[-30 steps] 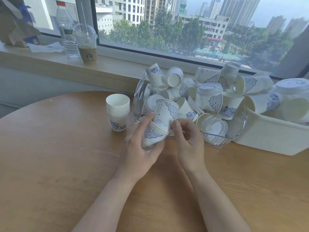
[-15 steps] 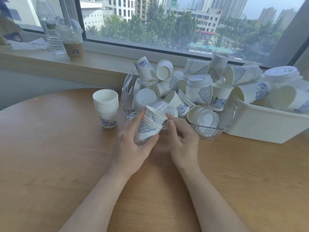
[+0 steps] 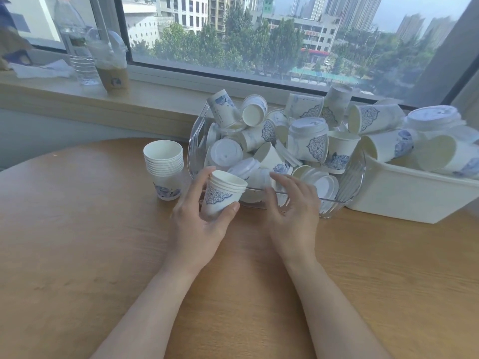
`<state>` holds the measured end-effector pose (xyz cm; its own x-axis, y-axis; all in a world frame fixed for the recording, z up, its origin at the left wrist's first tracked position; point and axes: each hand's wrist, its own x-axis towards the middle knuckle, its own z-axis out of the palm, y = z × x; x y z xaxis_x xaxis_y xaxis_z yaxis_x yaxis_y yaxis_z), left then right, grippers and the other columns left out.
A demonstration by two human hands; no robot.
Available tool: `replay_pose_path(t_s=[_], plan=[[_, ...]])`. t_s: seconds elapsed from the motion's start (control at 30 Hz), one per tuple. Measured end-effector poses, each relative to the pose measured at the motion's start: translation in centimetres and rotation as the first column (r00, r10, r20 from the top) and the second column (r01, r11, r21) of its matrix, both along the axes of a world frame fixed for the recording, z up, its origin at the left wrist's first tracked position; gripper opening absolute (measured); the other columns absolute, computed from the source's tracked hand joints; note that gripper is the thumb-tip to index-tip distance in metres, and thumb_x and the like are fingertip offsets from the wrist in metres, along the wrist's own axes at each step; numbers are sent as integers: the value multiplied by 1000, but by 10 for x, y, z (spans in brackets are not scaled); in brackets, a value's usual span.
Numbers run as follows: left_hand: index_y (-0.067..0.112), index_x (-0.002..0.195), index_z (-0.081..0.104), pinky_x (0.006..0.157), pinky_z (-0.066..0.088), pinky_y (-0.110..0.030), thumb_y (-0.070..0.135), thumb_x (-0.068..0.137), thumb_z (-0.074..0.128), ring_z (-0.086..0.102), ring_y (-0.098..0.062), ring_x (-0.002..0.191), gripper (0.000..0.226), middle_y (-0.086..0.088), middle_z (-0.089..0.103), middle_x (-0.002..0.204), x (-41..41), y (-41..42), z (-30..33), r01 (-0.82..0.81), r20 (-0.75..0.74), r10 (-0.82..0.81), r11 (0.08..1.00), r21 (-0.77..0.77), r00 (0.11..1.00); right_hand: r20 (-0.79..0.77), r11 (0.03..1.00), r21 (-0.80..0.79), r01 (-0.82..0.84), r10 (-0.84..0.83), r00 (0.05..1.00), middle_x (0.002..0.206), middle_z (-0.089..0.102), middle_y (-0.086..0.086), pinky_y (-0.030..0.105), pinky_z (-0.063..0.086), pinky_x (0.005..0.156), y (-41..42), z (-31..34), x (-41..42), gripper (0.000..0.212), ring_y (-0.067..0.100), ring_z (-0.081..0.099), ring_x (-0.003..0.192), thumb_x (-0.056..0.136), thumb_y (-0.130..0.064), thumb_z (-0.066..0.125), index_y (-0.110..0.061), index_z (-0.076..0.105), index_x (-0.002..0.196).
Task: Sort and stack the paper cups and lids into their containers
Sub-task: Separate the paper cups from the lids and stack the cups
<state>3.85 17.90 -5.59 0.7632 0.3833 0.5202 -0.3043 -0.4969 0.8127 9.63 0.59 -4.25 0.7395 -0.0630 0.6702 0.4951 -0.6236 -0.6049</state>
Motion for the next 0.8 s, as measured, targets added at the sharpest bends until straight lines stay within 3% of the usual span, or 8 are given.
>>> replay_pose_path(t_s=[0.07, 0.23, 0.37, 0.53, 0.67, 0.8], plan=[[36, 144, 56, 99, 54, -34, 28, 82, 90, 64, -10, 116, 71, 13, 66, 127, 0, 0, 1, -1, -8, 1, 1000, -21, 1000, -77, 995, -75, 58, -64, 995, 121, 72, -8, 47, 41, 110, -4, 2, 4, 34, 22, 57, 121, 101, -32, 68, -20, 69, 132], [34, 148, 55, 104, 54, -43, 29, 80, 92, 63, -12, 123, 77, 13, 66, 132, 0, -3, 1, 6, -21, -6, 1000, 28, 1000, -208, 954, -285, 96, -159, 965, 129, 70, -6, 43, 31, 113, -6, 12, 19, 52, 23, 53, 128, 102, -54, 54, -23, 59, 144], [33, 148, 55, 104, 53, -47, 28, 80, 92, 62, -15, 125, 78, 10, 66, 133, 0, -4, 1, 19, -28, -18, 999, 34, 999, -251, 944, -323, 72, -158, 955, 112, 74, -4, 44, 31, 110, -4, 17, 25, 49, 22, 61, 117, 100, -60, 51, -29, 58, 137], [33, 148, 55, 104, 53, -43, 30, 80, 93, 62, -11, 123, 78, 13, 66, 130, 1, -4, -1, 27, -23, -26, 998, 58, 999, -261, 984, -178, 32, -78, 962, 108, 72, -11, 41, 32, 106, -3, 19, 29, 48, 16, 65, 108, 94, -62, 61, -32, 60, 130], [36, 148, 53, 102, 54, -40, 45, 79, 84, 62, -12, 123, 76, 17, 65, 128, 3, -3, -2, 44, -8, -44, 995, 86, 999, -263, 992, 83, -91, 110, 959, 118, 62, -18, 48, 47, 105, -10, 19, 30, 55, 13, 64, 109, 88, -64, 66, -37, 60, 135], [44, 148, 50, 100, 52, -26, 51, 79, 80, 62, -10, 122, 76, 28, 61, 127, 3, -3, -4, 56, 6, -57, 993, 105, 998, -199, 944, 292, -154, 218, 956, 123, 59, -23, 22, 51, 90, -14, 19, 28, 50, 5, 64, 108, 87, -63, 70, -46, 60, 132]])
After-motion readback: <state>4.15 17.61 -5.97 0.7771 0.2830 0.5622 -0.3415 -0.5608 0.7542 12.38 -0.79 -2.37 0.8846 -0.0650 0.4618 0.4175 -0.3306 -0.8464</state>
